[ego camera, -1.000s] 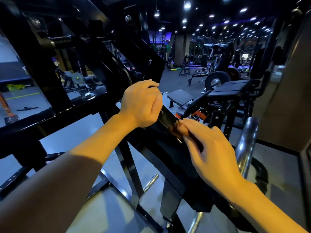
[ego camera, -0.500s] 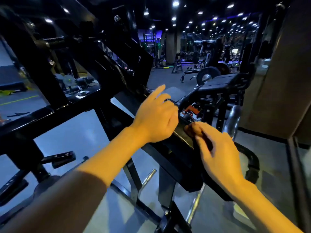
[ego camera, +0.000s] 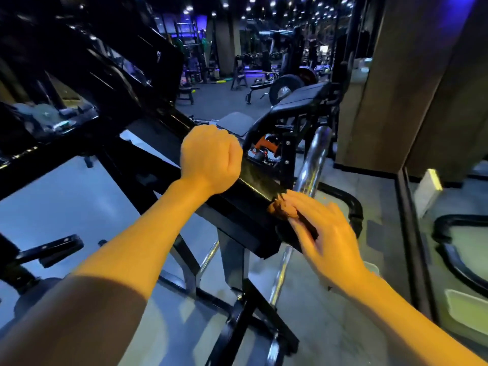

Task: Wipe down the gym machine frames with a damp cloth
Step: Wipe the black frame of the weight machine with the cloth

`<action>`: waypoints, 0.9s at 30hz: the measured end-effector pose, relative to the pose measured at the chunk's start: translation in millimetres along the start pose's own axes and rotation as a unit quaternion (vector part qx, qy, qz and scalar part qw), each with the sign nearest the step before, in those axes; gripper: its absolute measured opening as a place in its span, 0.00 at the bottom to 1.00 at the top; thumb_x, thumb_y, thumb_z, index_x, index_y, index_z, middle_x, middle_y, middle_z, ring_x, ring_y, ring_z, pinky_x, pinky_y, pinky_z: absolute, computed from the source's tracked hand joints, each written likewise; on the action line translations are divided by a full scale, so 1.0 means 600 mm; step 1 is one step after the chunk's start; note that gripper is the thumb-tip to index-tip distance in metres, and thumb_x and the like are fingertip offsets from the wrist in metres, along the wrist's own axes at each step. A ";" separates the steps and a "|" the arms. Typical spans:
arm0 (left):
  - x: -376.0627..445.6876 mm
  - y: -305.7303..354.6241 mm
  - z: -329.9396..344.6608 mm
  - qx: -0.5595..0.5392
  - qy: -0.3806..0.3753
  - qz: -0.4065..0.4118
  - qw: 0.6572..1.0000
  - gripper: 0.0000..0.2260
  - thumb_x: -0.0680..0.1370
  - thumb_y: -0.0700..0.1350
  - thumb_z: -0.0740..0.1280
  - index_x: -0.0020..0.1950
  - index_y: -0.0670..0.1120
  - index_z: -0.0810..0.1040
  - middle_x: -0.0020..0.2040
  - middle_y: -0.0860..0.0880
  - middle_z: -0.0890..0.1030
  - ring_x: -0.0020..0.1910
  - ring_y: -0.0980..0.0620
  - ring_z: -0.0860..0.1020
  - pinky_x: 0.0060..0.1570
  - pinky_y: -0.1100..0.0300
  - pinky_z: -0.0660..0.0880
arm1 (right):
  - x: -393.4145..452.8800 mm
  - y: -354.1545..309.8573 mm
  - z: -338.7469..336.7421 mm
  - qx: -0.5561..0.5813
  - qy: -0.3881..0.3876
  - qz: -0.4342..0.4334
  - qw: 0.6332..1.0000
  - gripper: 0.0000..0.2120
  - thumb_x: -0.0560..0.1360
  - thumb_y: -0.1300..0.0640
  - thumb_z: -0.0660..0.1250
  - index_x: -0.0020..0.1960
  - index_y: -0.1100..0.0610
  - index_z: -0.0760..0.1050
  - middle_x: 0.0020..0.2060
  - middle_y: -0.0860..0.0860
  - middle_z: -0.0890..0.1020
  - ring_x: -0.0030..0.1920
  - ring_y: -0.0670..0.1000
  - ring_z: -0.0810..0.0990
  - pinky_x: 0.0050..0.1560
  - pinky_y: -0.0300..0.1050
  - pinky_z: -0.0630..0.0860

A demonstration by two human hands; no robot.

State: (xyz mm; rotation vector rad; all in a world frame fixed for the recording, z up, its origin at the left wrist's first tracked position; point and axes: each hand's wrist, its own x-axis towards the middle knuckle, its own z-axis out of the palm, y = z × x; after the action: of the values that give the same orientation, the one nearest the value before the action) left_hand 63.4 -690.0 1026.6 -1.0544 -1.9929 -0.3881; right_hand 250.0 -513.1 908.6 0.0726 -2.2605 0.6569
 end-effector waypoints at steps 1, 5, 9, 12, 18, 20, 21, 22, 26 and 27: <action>0.000 0.004 0.001 0.002 0.001 -0.003 1.000 0.20 0.79 0.44 0.55 0.28 0.48 0.58 0.25 0.51 0.55 0.27 0.51 0.53 0.31 0.55 0.45 | -0.010 0.018 -0.014 0.000 -0.003 0.018 1.000 0.17 0.85 0.50 0.64 0.73 0.46 0.76 0.66 0.41 0.81 0.57 0.50 0.81 0.58 0.41 0.74; -0.001 0.003 0.001 0.011 0.000 -0.018 1.000 0.20 0.80 0.44 0.56 0.27 0.47 0.59 0.25 0.51 0.57 0.26 0.51 0.54 0.31 0.56 0.46 | 0.042 0.024 -0.004 -0.005 0.016 0.095 0.995 0.14 0.85 0.51 0.63 0.69 0.40 0.75 0.54 0.37 0.83 0.48 0.50 0.81 0.48 0.53 0.79; -0.002 0.005 0.007 0.002 0.004 -0.052 0.999 0.22 0.82 0.43 0.58 0.27 0.45 0.60 0.25 0.49 0.60 0.26 0.51 0.55 0.30 0.56 0.48 | 0.024 -0.015 0.009 -0.016 -0.003 0.037 0.999 0.15 0.85 0.53 0.63 0.71 0.44 0.75 0.59 0.39 0.82 0.47 0.51 0.79 0.47 0.45 0.75; -0.005 0.005 0.013 0.011 0.012 -0.058 0.998 0.22 0.82 0.43 0.58 0.27 0.45 0.61 0.24 0.48 0.60 0.26 0.51 0.55 0.30 0.55 0.48 | -0.030 0.009 -0.023 -0.042 -0.003 0.042 0.998 0.16 0.85 0.53 0.63 0.71 0.42 0.75 0.61 0.37 0.81 0.44 0.49 0.76 0.45 0.42 0.70; -0.006 0.006 0.006 0.032 0.002 -0.060 0.998 0.22 0.82 0.43 0.56 0.28 0.44 0.61 0.24 0.46 0.62 0.27 0.49 0.54 0.30 0.54 0.46 | 0.012 -0.001 0.001 -0.016 0.014 0.056 0.998 0.12 0.85 0.56 0.63 0.66 0.44 0.77 0.52 0.37 0.81 0.43 0.47 0.76 0.45 0.43 0.69; -0.005 0.006 0.008 0.027 0.000 -0.069 0.997 0.22 0.83 0.44 0.56 0.28 0.43 0.61 0.25 0.45 0.62 0.27 0.48 0.55 0.30 0.53 0.47 | -0.029 0.011 -0.012 -0.025 -0.007 0.031 0.999 0.16 0.84 0.56 0.65 0.71 0.46 0.76 0.57 0.41 0.82 0.42 0.49 0.75 0.43 0.42 0.69; -0.005 0.007 0.009 0.028 0.000 -0.070 0.997 0.22 0.83 0.44 0.56 0.28 0.44 0.61 0.25 0.45 0.62 0.27 0.48 0.55 0.31 0.53 0.48 | -0.051 0.022 -0.026 -0.042 -0.013 0.034 0.998 0.18 0.84 0.55 0.65 0.73 0.46 0.75 0.58 0.43 0.83 0.41 0.48 0.74 0.41 0.39 0.67; -0.007 0.009 0.010 0.032 0.004 -0.072 0.997 0.21 0.83 0.44 0.55 0.29 0.44 0.60 0.25 0.45 0.62 0.27 0.47 0.56 0.32 0.52 0.48 | -0.064 0.036 -0.040 -0.056 -0.013 0.049 0.997 0.17 0.84 0.54 0.64 0.72 0.46 0.76 0.56 0.44 0.84 0.40 0.45 0.71 0.40 0.36 0.64; -0.012 0.017 0.008 0.035 0.014 -0.073 0.997 0.22 0.84 0.44 0.55 0.30 0.44 0.60 0.26 0.44 0.62 0.28 0.46 0.58 0.34 0.52 0.52 | -0.024 0.061 -0.034 -0.031 0.008 0.079 0.996 0.14 0.84 0.57 0.63 0.66 0.44 0.77 0.53 0.40 0.82 0.43 0.42 0.75 0.43 0.40 0.67; -0.013 0.020 0.007 0.038 0.011 -0.079 0.996 0.22 0.84 0.44 0.55 0.30 0.43 0.61 0.27 0.43 0.63 0.29 0.46 0.58 0.34 0.51 0.53 | -0.021 0.050 -0.025 -0.018 0.006 0.064 0.998 0.14 0.84 0.57 0.63 0.67 0.44 0.77 0.55 0.39 0.82 0.44 0.46 0.78 0.44 0.43 0.71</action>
State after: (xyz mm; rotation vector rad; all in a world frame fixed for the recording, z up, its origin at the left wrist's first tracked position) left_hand 73.2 -684.3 1016.7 -0.8445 -2.0613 -0.4020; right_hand 261.2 -481.8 895.2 -0.0941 -2.2793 0.6804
